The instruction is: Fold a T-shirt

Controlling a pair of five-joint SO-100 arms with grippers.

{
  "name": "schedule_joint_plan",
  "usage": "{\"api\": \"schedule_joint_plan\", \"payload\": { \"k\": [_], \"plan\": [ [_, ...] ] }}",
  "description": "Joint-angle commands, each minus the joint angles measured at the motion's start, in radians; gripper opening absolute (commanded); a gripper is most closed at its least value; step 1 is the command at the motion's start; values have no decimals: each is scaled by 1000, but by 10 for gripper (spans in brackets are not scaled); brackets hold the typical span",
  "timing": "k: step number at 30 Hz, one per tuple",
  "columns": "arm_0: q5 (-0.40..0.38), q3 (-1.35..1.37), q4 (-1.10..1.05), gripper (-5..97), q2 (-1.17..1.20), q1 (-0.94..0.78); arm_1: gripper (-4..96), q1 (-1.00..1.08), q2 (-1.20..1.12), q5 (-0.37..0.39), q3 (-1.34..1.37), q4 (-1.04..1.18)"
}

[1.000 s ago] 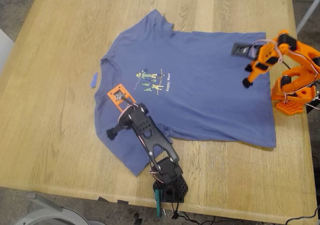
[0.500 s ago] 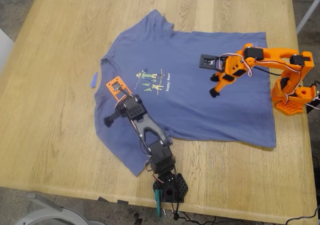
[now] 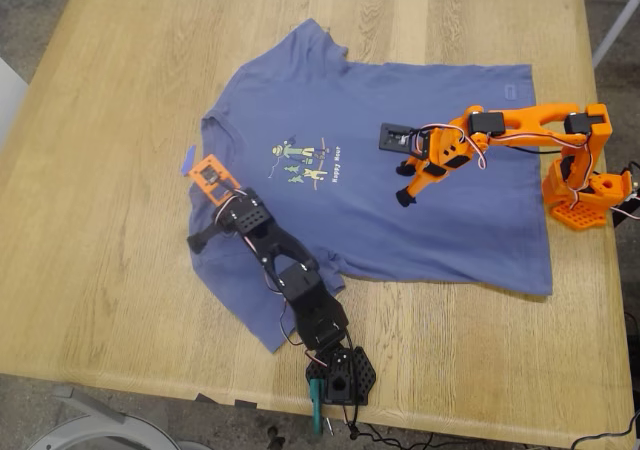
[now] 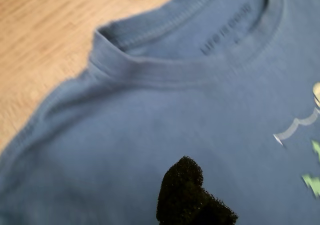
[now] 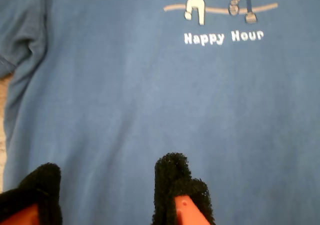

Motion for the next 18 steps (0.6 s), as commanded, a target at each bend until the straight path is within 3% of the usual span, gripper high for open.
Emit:
{"api": "schedule_joint_plan", "payload": {
  "k": [1,8,18],
  "plan": [
    [0,-198,-64,743,-35,-29,280,-12,6,2,2,-64],
    [-5,-499,-52,741,-272,-32,277,-11,3,2,43,-106],
    [-2,-534,-32,742,-385,15,274,12,3,5,61,-123]
  ]
}}
